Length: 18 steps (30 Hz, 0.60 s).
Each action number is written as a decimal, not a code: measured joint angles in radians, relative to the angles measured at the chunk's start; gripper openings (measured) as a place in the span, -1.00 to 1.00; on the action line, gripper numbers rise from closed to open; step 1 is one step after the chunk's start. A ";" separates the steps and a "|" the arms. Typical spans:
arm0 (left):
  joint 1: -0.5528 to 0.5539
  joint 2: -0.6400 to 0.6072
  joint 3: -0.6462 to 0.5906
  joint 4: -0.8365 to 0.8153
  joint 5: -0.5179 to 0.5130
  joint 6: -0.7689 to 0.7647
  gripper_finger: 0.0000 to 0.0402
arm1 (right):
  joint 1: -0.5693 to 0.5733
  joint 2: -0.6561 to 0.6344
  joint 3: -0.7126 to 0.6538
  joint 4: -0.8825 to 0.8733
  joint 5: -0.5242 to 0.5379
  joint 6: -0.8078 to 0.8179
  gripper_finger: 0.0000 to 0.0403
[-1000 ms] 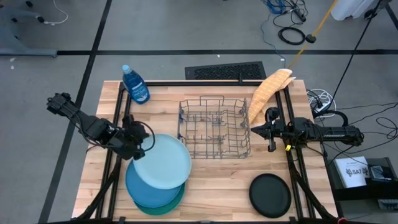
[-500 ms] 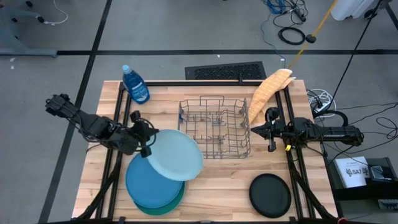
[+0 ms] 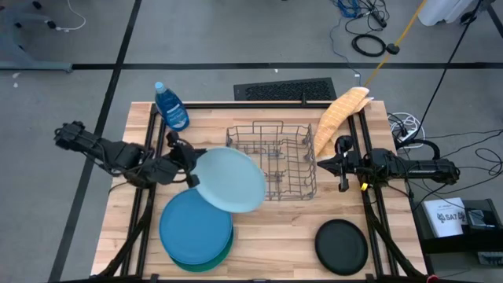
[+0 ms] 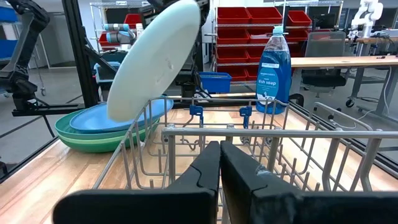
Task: Sort dishes
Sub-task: Put the light blue plate into the dish rack
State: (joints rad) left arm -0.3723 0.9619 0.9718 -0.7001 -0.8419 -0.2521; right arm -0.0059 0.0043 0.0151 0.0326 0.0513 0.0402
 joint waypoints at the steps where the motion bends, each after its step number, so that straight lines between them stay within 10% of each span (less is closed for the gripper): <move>1: 0.013 0.000 0.000 0.008 -0.004 0.000 -1.00 | 0.000 0.000 0.000 0.000 0.000 0.000 -0.96; 18: 0.218 0.012 0.000 0.308 0.027 0.199 -1.00 | 0.000 0.000 0.000 0.000 0.000 0.000 -0.96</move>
State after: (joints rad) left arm -0.1540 0.9740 0.9714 -0.3920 -0.8152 -0.0533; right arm -0.0059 0.0041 0.0151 0.0326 0.0511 0.0403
